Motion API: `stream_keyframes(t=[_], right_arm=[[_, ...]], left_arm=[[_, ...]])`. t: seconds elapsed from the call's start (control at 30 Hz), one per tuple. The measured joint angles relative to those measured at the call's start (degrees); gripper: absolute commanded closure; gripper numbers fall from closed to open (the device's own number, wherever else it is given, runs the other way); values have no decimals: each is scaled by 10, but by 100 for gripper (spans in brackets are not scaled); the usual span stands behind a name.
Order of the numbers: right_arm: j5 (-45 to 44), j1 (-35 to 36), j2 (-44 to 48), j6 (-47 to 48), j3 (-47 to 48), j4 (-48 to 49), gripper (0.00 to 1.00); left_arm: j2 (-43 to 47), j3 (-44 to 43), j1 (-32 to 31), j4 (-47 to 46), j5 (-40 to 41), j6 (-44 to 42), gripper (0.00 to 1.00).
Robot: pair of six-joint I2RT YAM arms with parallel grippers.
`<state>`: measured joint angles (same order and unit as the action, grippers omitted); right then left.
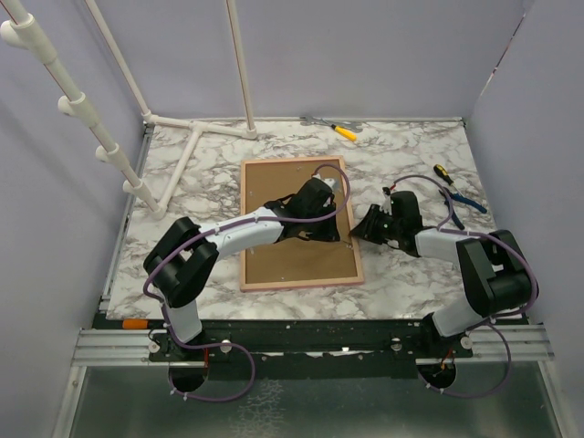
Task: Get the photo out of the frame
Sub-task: Release the photo frame item from the photo frame.
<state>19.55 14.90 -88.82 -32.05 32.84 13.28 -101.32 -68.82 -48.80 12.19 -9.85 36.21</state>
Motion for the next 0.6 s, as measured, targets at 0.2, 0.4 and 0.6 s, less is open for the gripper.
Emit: stream_keyframes(t=[0.2,0.4,0.6], right_arm=[[0,0,-2,2,2,0,73],[-1,0,-8,2,8,-1,74],[-2,0,-8,2,8,-1,74]], left_arm=[[0,-5,-2,11,0,-2,100],[0,-12,-4,23,5,-11,100],[-4,-21,-5,33,5,-18,100]])
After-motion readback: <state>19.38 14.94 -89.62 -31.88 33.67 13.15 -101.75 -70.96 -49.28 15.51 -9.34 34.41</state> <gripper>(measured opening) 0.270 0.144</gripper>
